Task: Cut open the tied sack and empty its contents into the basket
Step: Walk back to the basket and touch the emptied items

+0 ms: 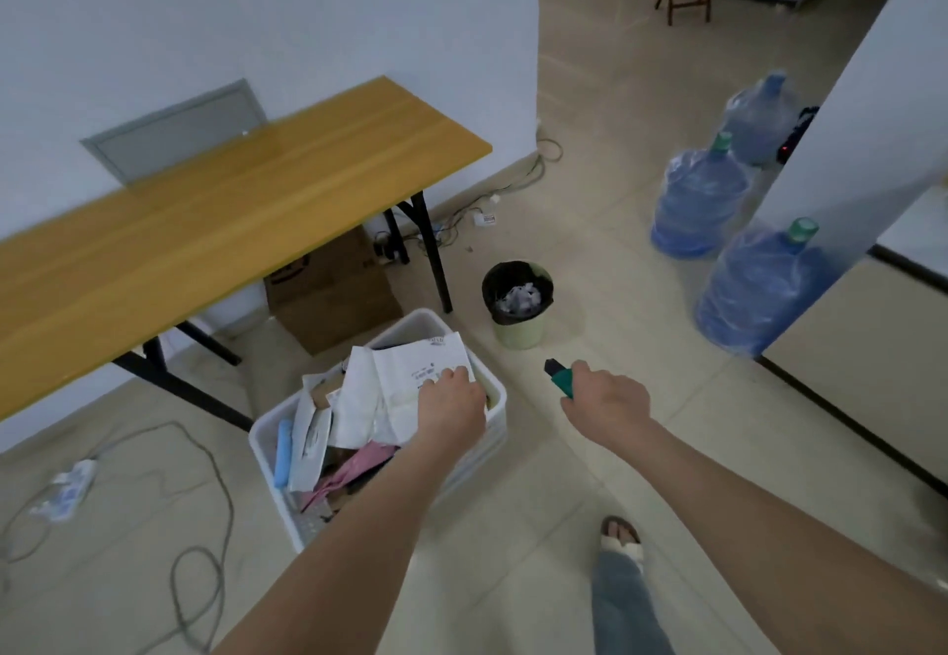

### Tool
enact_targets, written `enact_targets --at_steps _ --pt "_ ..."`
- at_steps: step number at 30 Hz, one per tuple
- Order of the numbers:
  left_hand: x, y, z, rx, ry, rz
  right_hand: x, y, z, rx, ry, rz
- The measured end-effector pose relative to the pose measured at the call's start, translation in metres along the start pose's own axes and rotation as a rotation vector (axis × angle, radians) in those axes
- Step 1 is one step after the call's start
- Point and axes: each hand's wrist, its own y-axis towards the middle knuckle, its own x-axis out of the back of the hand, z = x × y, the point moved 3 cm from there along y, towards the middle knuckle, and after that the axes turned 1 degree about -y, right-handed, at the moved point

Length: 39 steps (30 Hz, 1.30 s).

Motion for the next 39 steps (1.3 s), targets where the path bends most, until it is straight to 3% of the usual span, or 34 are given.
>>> enact_targets --at_steps 9,16,27,39 --pt "0.058 0.142 -0.020 0.192 -0.082 0.060 0.071 0.172 -0.037 0.165 -0.084 0.012" --pt "0.085 0.217 0.001 0.295 -0.116 0.065 0.106 0.268 -0.024 0.255 -0.146 0.078" --pt "0.111 0.364 0.102 0.409 -0.162 0.050 0.175 0.427 0.062 0.373 -0.153 0.047" --pt "0.144 0.490 0.213 0.472 -0.172 0.070 0.235 0.579 0.176 0.321 -0.045 0.095"
